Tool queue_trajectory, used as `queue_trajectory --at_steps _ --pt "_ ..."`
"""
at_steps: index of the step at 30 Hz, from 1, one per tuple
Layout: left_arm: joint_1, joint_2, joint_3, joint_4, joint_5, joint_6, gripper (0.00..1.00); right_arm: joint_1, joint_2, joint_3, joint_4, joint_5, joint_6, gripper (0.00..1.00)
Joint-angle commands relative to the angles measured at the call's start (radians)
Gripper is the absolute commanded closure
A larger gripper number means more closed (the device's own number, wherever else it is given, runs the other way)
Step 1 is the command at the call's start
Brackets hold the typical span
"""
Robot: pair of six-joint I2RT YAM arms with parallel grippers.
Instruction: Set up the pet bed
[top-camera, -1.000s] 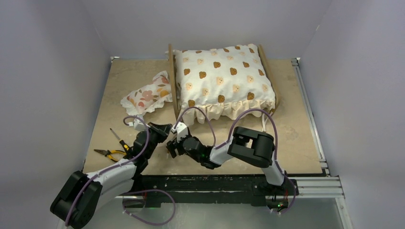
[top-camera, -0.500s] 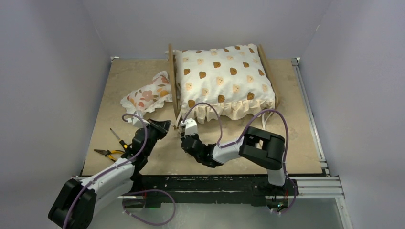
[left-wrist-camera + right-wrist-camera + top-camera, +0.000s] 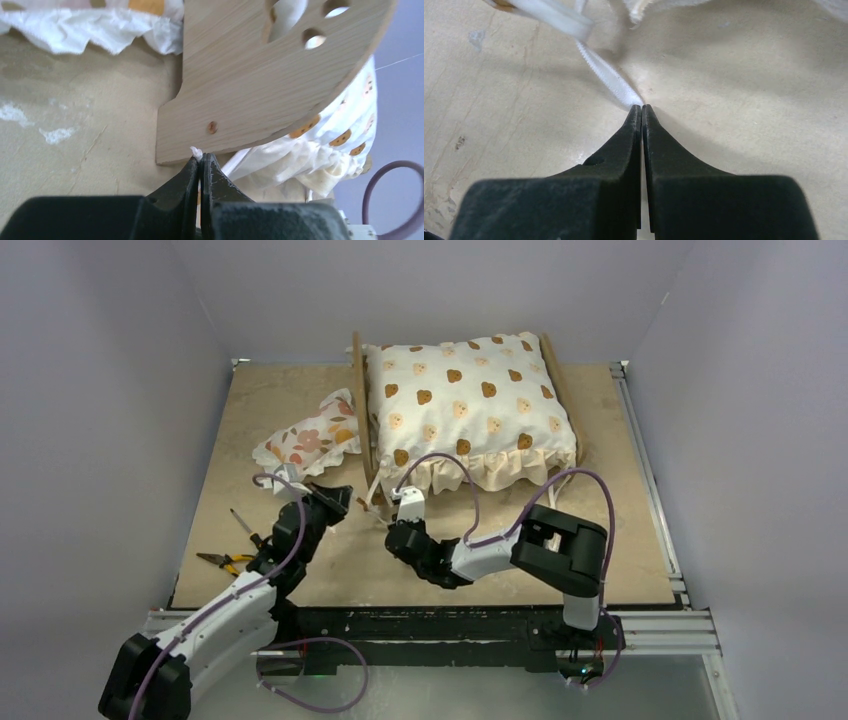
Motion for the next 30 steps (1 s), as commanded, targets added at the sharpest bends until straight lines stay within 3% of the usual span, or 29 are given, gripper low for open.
queue_trajectory --at_steps 1,12,21,30 --pt "-0.001 -0.061 0.142 -0.081 -0.056 0.122 1.00 -0.023 -0.046 -0.073 -0.269 -0.015 0.053 1.00" --pt "-0.001 -0.060 0.345 -0.184 -0.133 0.287 1.00 -0.029 -0.276 -0.128 -0.342 -0.009 0.067 1.00" --pt "-0.001 -0.038 0.414 -0.189 -0.088 0.325 1.00 -0.028 -0.360 -0.155 -0.237 -0.136 -0.015 1.00" --pt "-0.028 0.079 0.622 -0.149 0.194 0.399 1.00 -0.028 -0.250 -0.115 -0.162 -0.218 -0.035 1.00"
